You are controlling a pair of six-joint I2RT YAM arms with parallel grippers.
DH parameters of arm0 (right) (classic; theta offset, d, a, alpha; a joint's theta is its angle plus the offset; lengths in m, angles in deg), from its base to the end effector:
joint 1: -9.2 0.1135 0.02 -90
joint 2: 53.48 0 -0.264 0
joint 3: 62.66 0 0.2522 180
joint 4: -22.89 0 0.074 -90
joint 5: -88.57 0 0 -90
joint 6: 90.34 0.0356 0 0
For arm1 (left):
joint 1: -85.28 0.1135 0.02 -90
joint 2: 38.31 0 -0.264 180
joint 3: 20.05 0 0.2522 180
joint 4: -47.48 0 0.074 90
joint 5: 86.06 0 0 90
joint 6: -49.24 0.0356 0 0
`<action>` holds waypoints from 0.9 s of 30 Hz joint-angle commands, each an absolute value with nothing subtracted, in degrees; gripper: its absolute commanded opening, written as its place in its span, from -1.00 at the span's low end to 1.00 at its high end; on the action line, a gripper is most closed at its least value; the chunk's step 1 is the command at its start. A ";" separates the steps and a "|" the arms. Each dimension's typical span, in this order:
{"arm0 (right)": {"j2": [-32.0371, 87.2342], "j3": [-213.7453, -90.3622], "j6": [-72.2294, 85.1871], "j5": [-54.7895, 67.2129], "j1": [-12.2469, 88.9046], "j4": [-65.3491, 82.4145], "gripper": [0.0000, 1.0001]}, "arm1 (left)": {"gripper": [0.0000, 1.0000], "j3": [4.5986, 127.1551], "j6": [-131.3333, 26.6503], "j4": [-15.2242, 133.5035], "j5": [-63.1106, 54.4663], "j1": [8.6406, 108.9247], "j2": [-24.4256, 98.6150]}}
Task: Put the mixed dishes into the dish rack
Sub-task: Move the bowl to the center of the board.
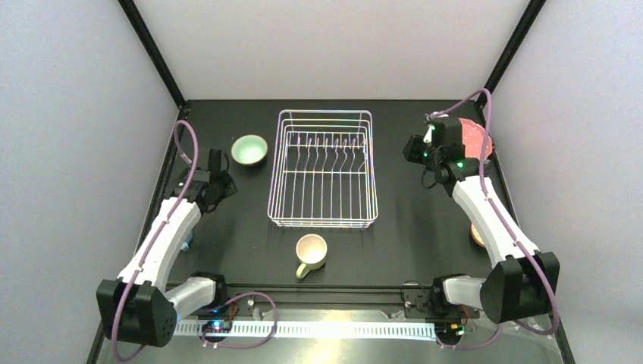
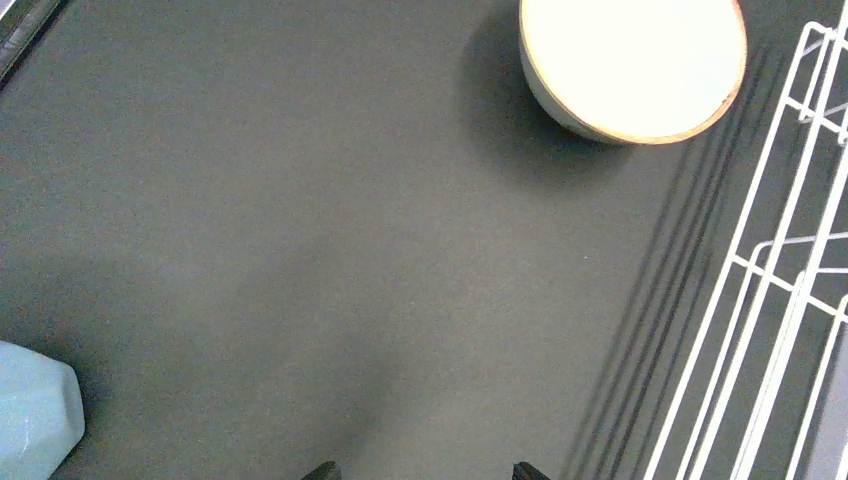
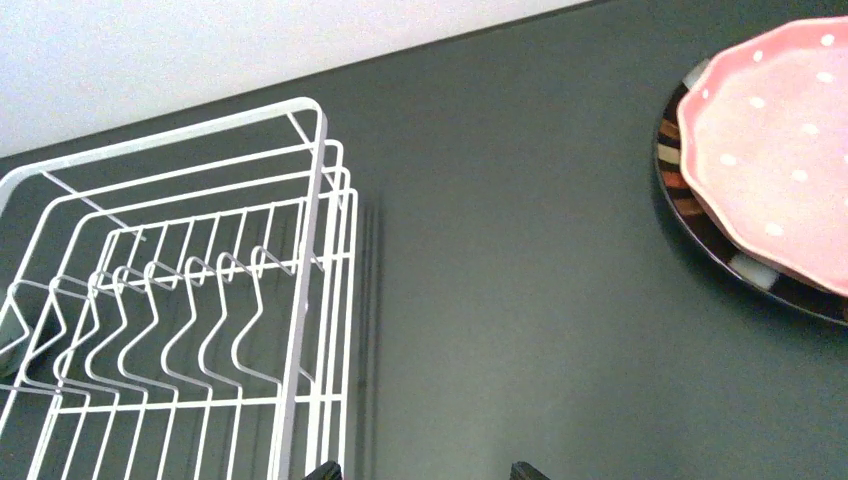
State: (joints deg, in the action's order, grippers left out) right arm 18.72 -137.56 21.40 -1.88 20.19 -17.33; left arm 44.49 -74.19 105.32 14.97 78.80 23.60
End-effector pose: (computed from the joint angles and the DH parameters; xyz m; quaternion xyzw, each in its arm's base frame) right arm 0.2731 0.0528 0.3100 0.0857 0.8928 0.1212 0.4252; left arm 0.2092 -0.0169 0.2685 -0.2493 0.9170 -0.0154 0.3110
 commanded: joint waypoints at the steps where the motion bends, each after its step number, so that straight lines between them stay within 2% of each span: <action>1: 22.21 -139.31 20.25 0.02 20.54 -12.88 0.91 | 0.98 44.84 -74.61 104.50 16.15 78.50 26.52; 7: 27.54 -144.22 19.88 0.23 20.54 -13.19 0.74 | 0.98 45.82 -76.10 102.67 17.37 78.51 31.00; 19: 33.89 -146.60 19.23 3.81 20.54 -9.00 0.74 | 0.98 49.74 -80.01 93.55 17.86 79.12 36.79; 27: 37.55 -149.49 18.06 4.66 20.51 -8.29 0.75 | 0.98 55.55 -81.43 89.01 17.31 80.86 44.99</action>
State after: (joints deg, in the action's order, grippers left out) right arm 36.23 -146.79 19.22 3.76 20.23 -9.94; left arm 51.71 -79.83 92.84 17.22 79.59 41.37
